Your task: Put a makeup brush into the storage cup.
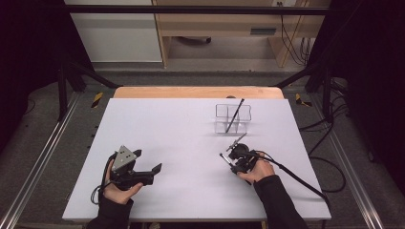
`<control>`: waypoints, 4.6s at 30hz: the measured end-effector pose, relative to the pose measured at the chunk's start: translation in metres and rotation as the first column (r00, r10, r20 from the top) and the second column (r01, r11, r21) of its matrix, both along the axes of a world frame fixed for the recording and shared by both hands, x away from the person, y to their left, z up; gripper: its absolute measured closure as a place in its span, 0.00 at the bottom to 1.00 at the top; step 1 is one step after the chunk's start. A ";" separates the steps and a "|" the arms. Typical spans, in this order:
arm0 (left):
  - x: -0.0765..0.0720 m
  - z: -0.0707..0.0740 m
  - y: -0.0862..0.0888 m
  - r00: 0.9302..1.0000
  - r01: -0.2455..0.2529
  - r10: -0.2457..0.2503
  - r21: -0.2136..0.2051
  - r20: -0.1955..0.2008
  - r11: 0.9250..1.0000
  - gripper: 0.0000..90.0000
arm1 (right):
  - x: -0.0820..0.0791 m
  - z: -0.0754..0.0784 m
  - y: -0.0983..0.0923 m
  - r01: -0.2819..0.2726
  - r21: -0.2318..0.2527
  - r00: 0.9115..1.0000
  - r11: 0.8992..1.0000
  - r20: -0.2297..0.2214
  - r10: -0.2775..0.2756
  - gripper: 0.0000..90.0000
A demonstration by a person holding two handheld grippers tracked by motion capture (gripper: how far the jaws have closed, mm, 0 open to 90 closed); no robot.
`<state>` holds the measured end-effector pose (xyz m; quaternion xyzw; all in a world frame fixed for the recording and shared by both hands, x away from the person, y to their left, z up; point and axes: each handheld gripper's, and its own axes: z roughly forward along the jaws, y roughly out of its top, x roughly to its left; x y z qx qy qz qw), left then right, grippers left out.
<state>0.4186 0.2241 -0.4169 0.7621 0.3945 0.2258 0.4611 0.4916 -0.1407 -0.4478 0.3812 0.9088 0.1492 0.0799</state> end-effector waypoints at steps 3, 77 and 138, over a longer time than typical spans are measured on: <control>0.000 0.000 0.000 1.000 0.000 0.000 0.000 0.000 1.000 0.11 | 0.000 -0.002 0.001 -0.006 -0.001 1.000 1.000 -0.016 0.006 0.83; 0.000 -0.001 -0.002 1.000 0.002 -0.002 0.007 0.000 1.000 0.11 | -0.014 0.045 -0.014 0.042 0.372 0.954 0.927 0.262 -0.148 0.94; -0.001 -0.001 -0.005 1.000 0.017 -0.017 -0.004 0.001 1.000 0.10 | 0.013 0.103 -0.049 0.051 0.718 0.717 0.694 0.458 -0.526 0.94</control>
